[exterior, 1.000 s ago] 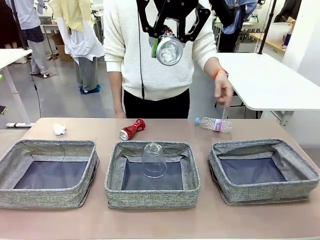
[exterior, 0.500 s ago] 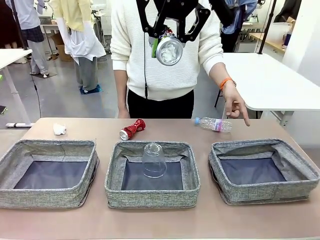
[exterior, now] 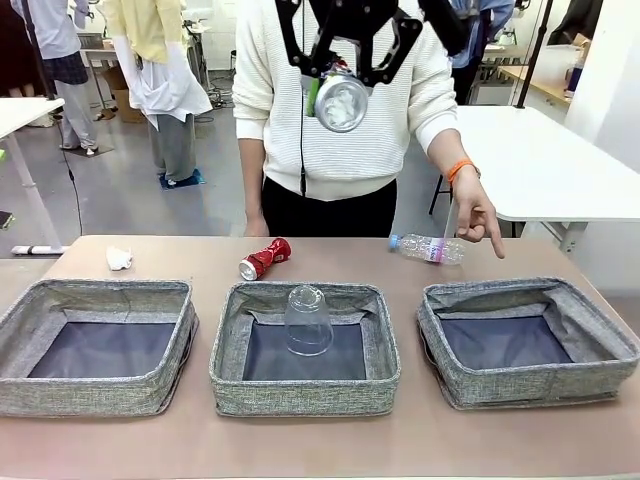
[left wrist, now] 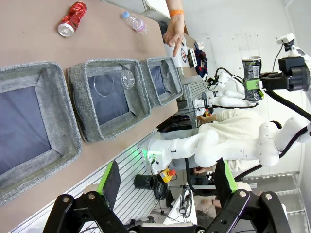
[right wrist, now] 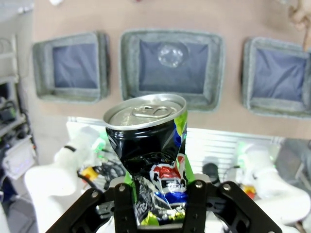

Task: Sort the waste into the appropriate baskets.
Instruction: Place the picked waste into the Fabric basket indicated by the person.

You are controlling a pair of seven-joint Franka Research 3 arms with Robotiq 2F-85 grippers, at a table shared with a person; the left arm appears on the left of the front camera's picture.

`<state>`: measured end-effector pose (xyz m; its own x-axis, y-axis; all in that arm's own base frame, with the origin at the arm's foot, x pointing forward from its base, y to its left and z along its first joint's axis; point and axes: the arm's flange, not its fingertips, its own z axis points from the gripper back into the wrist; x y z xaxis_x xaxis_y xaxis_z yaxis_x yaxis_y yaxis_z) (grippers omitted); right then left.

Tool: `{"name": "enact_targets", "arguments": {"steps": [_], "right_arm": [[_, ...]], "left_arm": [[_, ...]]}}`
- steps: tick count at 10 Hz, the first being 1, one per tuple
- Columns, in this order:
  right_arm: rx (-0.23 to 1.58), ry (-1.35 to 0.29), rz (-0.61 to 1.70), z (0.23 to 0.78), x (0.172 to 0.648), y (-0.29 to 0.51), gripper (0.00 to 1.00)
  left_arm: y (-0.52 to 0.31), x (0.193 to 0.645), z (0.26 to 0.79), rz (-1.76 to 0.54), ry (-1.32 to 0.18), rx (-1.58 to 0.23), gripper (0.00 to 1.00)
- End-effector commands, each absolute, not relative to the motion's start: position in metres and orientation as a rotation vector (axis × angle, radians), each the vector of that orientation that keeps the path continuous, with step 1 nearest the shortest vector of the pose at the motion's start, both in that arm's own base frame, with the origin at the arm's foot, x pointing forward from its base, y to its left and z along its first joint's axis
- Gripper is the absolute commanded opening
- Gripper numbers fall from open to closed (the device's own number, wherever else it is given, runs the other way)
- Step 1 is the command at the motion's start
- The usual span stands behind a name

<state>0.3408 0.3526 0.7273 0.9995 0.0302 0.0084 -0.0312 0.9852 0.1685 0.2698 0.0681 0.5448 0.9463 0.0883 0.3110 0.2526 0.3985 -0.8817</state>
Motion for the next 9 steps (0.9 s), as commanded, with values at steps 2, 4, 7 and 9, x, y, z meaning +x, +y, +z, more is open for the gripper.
{"name": "enact_targets", "arguments": {"steps": [2,4,7,9], "right_arm": [[0.187,0.052,-0.109,0.659,0.386,0.214,0.4],[0.265,0.079,-0.173,0.613,0.392,0.128,0.4],[0.301,0.067,-0.312,0.546,0.391,0.035,0.4],[0.291,0.073,-0.4,0.511,0.387,0.008,0.4]], "left_arm": [[0.07,0.268,0.545,-0.118,-0.333,-1.17,1.0],[0.07,0.268,0.545,-0.118,-0.333,-1.17,1.0],[0.07,0.268,0.545,-0.118,-0.333,-1.17,1.0],[0.07,0.268,0.545,-0.118,-0.333,-1.17,1.0]]}}
